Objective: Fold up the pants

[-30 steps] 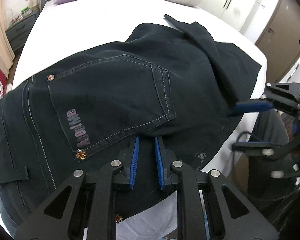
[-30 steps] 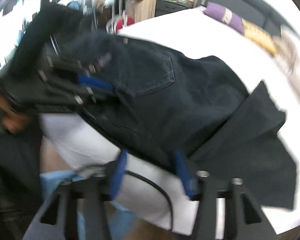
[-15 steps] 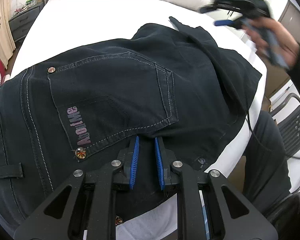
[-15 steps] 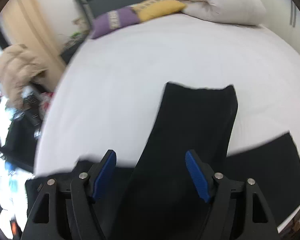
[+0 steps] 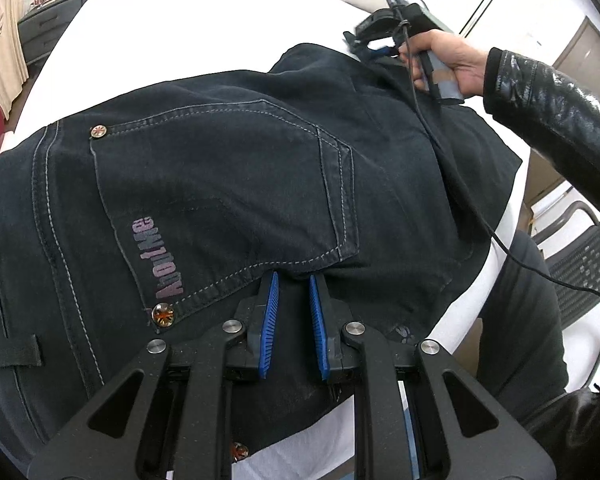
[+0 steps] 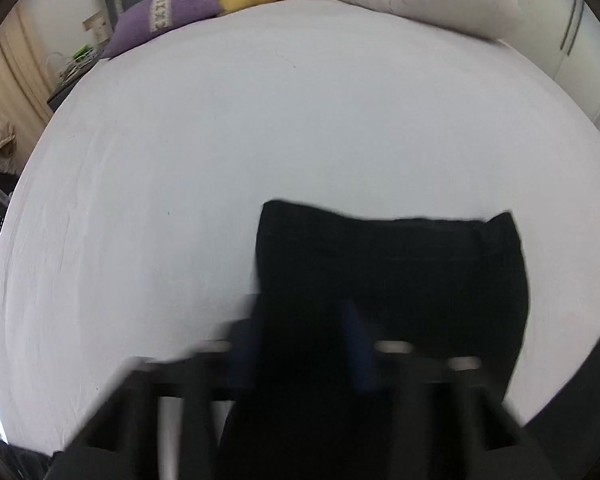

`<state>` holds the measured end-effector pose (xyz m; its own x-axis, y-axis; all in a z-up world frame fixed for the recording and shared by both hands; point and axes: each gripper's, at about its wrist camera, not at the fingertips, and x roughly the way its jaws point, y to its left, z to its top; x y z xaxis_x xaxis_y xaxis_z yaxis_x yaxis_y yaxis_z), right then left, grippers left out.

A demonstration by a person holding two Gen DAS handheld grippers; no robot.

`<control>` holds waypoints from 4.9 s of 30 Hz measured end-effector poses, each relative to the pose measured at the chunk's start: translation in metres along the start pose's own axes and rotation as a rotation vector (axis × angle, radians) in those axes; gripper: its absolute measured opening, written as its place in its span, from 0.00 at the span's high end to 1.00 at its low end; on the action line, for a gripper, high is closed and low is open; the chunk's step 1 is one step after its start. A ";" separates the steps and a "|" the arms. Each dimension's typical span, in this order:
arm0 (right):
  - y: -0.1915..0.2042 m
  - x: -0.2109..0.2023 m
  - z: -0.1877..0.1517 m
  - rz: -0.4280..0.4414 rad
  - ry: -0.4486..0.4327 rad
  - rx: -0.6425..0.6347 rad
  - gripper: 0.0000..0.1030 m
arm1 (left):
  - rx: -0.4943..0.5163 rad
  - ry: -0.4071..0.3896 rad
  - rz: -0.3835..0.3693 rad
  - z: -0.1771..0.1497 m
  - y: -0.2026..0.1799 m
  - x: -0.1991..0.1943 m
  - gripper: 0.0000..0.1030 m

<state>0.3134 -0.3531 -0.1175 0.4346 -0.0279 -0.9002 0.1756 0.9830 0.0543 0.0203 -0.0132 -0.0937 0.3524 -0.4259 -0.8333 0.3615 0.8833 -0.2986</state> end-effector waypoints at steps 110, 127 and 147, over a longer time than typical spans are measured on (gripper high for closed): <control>-0.084 -0.132 -0.317 0.935 0.211 0.615 0.43 | -0.045 -0.055 0.071 -0.007 -0.016 -0.013 0.84; -0.085 -0.125 -0.321 0.982 0.298 0.666 0.44 | -0.045 -0.053 0.065 -0.005 -0.014 -0.013 0.84; -0.074 -0.110 -0.340 0.929 0.272 0.582 0.98 | 0.012 -0.004 0.088 0.000 -0.026 -0.012 0.85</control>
<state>-0.0479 -0.3611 -0.1695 0.4172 0.7801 -0.4662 0.3005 0.3657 0.8809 0.0067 -0.0315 -0.0758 0.3869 -0.3473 -0.8542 0.3393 0.9150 -0.2183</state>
